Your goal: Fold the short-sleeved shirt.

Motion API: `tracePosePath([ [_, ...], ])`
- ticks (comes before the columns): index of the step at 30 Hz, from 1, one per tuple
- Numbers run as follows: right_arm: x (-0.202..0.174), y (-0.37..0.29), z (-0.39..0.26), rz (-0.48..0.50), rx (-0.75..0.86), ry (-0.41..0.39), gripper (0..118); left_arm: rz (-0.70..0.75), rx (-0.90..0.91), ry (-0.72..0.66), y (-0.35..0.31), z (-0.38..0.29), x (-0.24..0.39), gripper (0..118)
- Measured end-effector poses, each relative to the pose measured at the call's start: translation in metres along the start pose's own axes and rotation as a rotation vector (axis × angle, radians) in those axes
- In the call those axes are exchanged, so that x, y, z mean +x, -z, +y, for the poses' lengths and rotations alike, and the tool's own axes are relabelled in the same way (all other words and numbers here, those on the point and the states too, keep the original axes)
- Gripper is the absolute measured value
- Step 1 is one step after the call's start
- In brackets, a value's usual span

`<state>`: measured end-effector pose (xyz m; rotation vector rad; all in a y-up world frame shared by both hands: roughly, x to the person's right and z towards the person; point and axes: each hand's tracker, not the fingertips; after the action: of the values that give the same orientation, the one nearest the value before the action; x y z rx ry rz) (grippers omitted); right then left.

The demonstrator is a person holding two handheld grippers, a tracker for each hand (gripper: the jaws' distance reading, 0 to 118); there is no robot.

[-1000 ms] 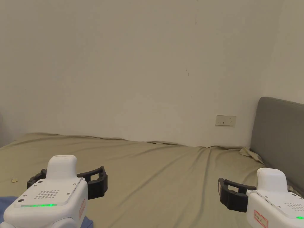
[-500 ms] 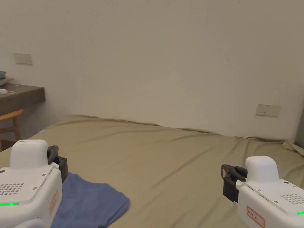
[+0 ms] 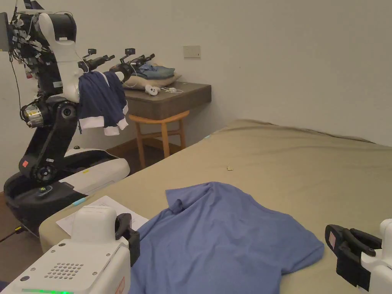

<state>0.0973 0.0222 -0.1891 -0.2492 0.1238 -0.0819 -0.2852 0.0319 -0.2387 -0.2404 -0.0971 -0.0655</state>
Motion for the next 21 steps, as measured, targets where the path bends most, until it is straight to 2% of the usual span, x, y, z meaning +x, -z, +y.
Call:
tracePosePath([
  [2,0.018,-0.002,0.009,-0.023,0.001,-0.012,3,-0.072,-0.032,0.015,0.031,0.01,0.011,1],
  [6,0.063,-0.016,0.023,-0.151,0.013,-0.067,3,-0.316,-0.148,0.119,0.121,0.031,0.051,1],
  [11,0.118,-0.05,0.021,-0.312,-0.014,-0.037,3,-0.568,-0.459,0.138,0.254,0.031,0.122,1],
  [12,0.128,-0.058,0.018,-0.34,-0.029,-0.026,3,-0.567,-0.507,0.167,0.276,0.024,0.137,3],
  [13,0.135,-0.064,0.014,-0.362,-0.047,-0.022,3,-0.573,-0.532,0.181,0.295,0.018,0.149,20],
  [14,0.145,-0.07,0.007,-0.391,-0.065,-0.015,3,-0.582,-0.603,0.206,0.317,0.01,0.164,86],
  [15,0.15,-0.074,0.002,-0.417,-0.081,-0.017,3,-0.569,-0.663,0.224,0.334,0.0,0.176,118],
  [16,0.155,-0.078,-0.004,-0.438,-0.102,-0.015,3,-0.603,-0.622,0.157,0.34,-0.014,0.181,118],
  [18,0.163,-0.083,-0.016,-0.462,-0.136,-0.017,3,-0.595,-0.749,0.128,0.362,-0.03,0.196,118],
  [21,0.17,-0.088,-0.031,-0.472,-0.169,0.016,3,-0.541,-0.818,0.085,0.378,-0.057,0.211,118],
])
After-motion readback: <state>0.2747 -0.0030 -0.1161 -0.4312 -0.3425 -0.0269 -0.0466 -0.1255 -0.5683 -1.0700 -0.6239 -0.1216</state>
